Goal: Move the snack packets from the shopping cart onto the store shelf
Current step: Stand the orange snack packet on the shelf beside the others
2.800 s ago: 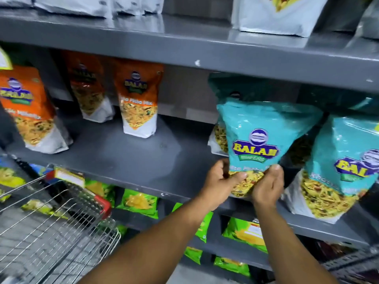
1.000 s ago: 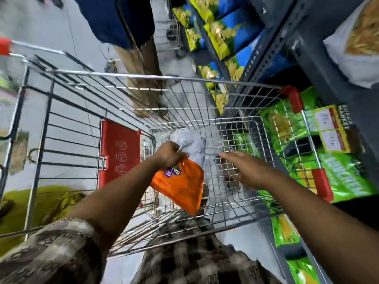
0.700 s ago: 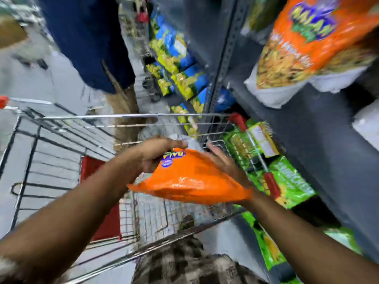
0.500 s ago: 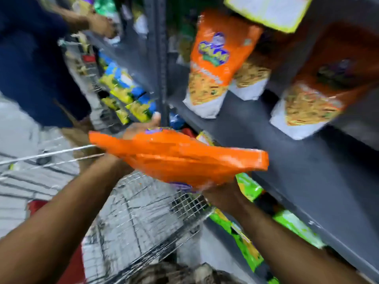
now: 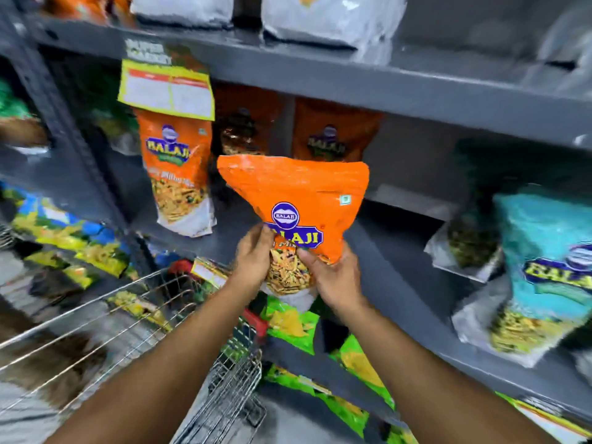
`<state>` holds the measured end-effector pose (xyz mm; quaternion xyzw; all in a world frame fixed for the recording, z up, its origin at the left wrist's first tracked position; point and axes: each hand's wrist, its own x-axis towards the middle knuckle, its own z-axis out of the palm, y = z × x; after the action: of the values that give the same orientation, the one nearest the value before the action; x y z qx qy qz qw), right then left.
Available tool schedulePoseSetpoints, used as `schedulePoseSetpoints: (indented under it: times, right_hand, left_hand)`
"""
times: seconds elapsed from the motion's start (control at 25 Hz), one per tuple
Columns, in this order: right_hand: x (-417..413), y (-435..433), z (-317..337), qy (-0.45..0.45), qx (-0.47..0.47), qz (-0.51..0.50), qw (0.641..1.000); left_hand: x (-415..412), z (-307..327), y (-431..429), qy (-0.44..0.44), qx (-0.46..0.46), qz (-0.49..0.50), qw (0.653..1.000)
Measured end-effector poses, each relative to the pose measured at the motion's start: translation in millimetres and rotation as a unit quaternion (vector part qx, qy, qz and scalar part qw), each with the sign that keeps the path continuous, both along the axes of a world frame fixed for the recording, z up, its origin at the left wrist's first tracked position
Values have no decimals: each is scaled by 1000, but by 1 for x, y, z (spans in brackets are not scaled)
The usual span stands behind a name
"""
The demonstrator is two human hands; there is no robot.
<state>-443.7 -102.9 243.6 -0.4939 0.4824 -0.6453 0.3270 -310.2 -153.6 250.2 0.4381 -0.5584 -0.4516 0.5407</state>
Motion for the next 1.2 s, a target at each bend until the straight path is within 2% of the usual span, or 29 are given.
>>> schedulePoseSetpoints:
  times: [0.08,0.2,0.36,0.56,0.68,0.76,0.8,0.88,0.96,1.0,1.04,1.08,1.12,1.16,1.2]
  right_hand:
    - [-7,-15,1,52,21,-16,998]
    - [-9,-37,-1,106,60,-16,992]
    - [-12,-53,-4,140,99,-46,984]
    - [-12,-59,1,140,109,-35,984]
    - [-21,-49,43,66,5,39,997]
    - [-27,-50,88,28,-70,29,997]
    - [-28,-53,112,46,-75,7,996]
    - [-25,-61,157,188,23,0,982]
    - [-20,-70,182,365,148,54,918]
    - [-16,-73,184,428,164,44,887]
    - [-15,-74,181,482,141,-20,864]
    - [-15,-74,170,516,78,-140,842]
    - [-14,-71,158,505,14,-246,827]
    - [-13,-69,149,438,-31,-309,844]
    - [-13,-68,143,332,-52,-325,884]
  left_hand:
    - [-10,-3,-17,13,23,54,998]
    - [-18,-10,-42,36,42,85,995]
    - [-26,-22,-56,70,54,114,990]
    - [-20,-26,-68,67,24,46,996]
    - [-2,-39,-68,67,-14,-103,992]
    - [12,-47,-70,10,-11,-198,980]
    - [18,-48,-72,-42,-15,-212,976]
    - [27,-44,-76,-148,-31,-200,968]
    - [30,-38,-80,-231,-35,-176,956]
    - [31,-37,-81,-250,-33,-169,953]
    - [32,-38,-83,-257,-31,-162,952]
    - [34,-38,-84,-257,-25,-154,954]
    - [36,-38,-85,-255,-17,-146,956]
    - [38,-37,-86,-254,-10,-138,957]
    - [41,-37,-87,-257,-2,-133,957]
